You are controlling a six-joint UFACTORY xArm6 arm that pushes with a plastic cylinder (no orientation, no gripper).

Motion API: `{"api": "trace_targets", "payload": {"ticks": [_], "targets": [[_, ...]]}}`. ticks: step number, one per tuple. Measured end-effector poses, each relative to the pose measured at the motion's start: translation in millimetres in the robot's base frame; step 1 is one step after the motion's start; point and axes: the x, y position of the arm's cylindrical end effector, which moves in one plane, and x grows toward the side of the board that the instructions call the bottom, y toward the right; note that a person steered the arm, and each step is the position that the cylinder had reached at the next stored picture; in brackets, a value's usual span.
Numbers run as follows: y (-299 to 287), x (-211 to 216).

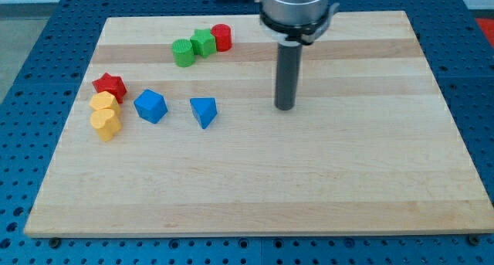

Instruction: Place blue triangle to the bottom of the blue cube

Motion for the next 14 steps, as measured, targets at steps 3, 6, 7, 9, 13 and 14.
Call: {"api": "trace_targets", "payload": {"ticks": [3, 6, 7, 9, 13, 14], "targets": [[-100.4, 3.4], [-74.8, 18.9], [-84.5, 27.3], [-123.2, 39.6], [-61.5, 26.1], [-95.2, 25.7]]}}
